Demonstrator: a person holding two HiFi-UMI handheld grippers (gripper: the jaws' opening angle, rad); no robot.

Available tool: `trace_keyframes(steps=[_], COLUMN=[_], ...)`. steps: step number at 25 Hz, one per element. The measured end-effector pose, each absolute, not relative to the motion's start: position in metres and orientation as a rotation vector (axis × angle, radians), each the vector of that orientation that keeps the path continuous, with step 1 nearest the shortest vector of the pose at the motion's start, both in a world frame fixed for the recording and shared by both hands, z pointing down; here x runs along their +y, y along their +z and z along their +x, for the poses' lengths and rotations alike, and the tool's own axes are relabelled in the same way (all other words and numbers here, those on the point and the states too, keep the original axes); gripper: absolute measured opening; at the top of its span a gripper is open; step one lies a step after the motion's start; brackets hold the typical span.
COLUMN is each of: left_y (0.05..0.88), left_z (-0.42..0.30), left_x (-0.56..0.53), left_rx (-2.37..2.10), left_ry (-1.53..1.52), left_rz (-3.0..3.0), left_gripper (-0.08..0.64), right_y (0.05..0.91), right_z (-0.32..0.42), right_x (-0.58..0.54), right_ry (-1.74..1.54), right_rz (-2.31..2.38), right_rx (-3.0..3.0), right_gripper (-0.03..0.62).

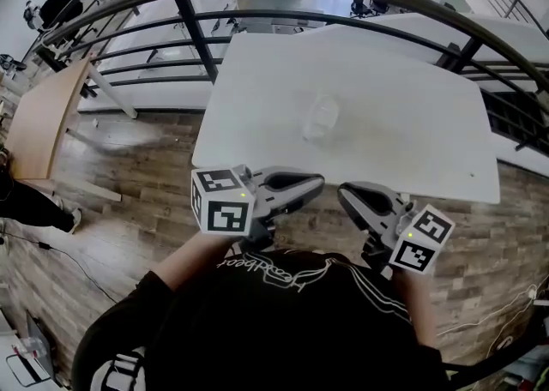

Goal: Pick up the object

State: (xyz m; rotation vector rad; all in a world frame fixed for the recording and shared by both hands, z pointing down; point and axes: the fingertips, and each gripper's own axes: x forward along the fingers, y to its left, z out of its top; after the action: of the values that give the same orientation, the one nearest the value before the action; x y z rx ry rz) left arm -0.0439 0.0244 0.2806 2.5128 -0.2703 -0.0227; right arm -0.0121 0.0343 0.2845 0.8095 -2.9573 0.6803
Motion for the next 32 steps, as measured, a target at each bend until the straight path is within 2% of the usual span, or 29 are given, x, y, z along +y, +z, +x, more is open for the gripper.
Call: trace_keyframes(steps=[17, 32], left_y=[0.294, 0.338], left_z=[-0.022, 0.009], left_x=[-0.023, -0.127], left_rx=[-0.326, -0.386], left_ry=[0.000, 0.043], left_rz=[2.469, 2.369], left_gripper=[0.008, 0.008], right_y=[0.289, 0.324], right_z=[0.011, 0.042], right_x=[-0.013, -0.120], right_ry=[0.717, 0.811], right_rz=[0.773, 0.707], right_rx=[-2.984, -2.956], right_gripper=[0.022, 0.022])
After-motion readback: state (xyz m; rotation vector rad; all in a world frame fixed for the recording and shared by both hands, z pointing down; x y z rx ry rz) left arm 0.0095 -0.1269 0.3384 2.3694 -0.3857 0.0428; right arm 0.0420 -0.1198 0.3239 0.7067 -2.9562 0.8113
